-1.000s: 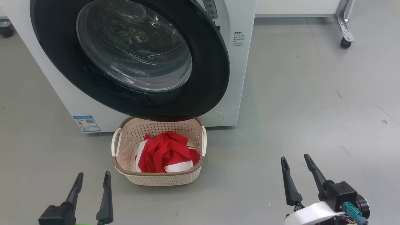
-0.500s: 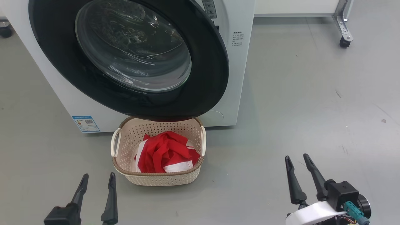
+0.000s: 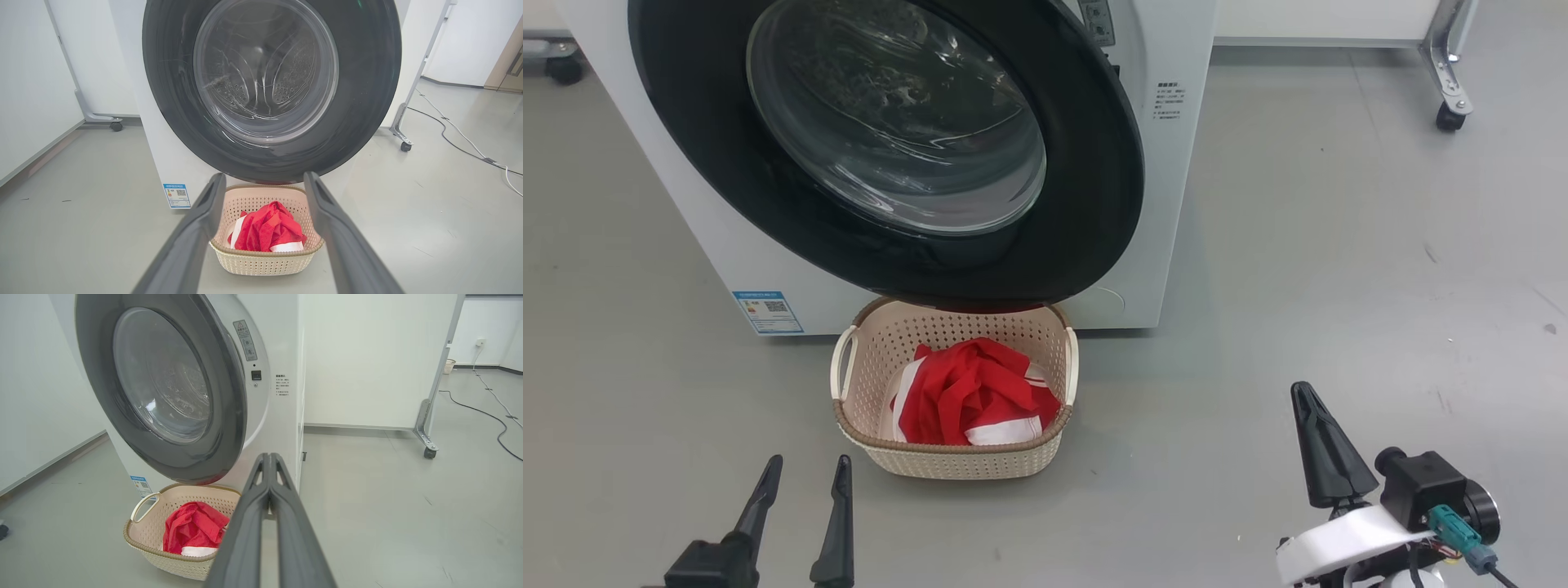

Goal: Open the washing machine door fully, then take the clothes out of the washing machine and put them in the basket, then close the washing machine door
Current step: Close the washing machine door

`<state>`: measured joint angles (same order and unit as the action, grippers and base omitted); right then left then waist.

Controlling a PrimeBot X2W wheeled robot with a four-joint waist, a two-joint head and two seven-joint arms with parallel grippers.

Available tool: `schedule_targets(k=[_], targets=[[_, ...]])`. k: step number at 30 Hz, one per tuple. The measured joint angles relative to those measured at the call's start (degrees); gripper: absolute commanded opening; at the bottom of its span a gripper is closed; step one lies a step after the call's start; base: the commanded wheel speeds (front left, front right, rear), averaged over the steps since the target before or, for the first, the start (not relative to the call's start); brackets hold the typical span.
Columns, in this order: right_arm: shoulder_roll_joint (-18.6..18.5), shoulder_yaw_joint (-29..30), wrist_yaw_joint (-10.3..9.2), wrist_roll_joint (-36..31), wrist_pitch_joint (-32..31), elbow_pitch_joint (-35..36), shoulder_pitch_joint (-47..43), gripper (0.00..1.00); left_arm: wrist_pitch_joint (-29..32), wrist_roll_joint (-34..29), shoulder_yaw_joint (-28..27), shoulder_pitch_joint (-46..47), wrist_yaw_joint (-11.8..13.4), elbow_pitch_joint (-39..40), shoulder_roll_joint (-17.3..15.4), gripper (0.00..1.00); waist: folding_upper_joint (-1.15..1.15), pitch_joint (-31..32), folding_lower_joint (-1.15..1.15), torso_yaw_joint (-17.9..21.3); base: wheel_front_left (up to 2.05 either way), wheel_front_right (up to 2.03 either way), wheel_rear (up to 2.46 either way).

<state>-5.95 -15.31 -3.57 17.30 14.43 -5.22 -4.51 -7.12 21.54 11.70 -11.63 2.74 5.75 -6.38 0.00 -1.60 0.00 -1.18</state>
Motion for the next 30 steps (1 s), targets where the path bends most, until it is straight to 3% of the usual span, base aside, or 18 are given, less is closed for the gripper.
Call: schedule_targets(k=[20, 30], targets=[[-3.18, -2.87, 7.04, -0.75, -5.35, -0.87, 17.73, 0.0, -1.3, -2.43, 3.09, 3.95, -1.53, 1.27, 0.34, 1.0, 0.0, -4.93, 0.0, -7.86, 0.0, 0.0, 0.0], [-4.01, -1.43, 7.69, -0.74, -8.8, -3.49, 29.48, 0.0, -3.1, -2.44, 3.78, 7.07, -2.56, 1.55, 0.87, 1.0, 0.0, -10.2, 0.0, -11.53, 0.0, 0.0, 0.0]])
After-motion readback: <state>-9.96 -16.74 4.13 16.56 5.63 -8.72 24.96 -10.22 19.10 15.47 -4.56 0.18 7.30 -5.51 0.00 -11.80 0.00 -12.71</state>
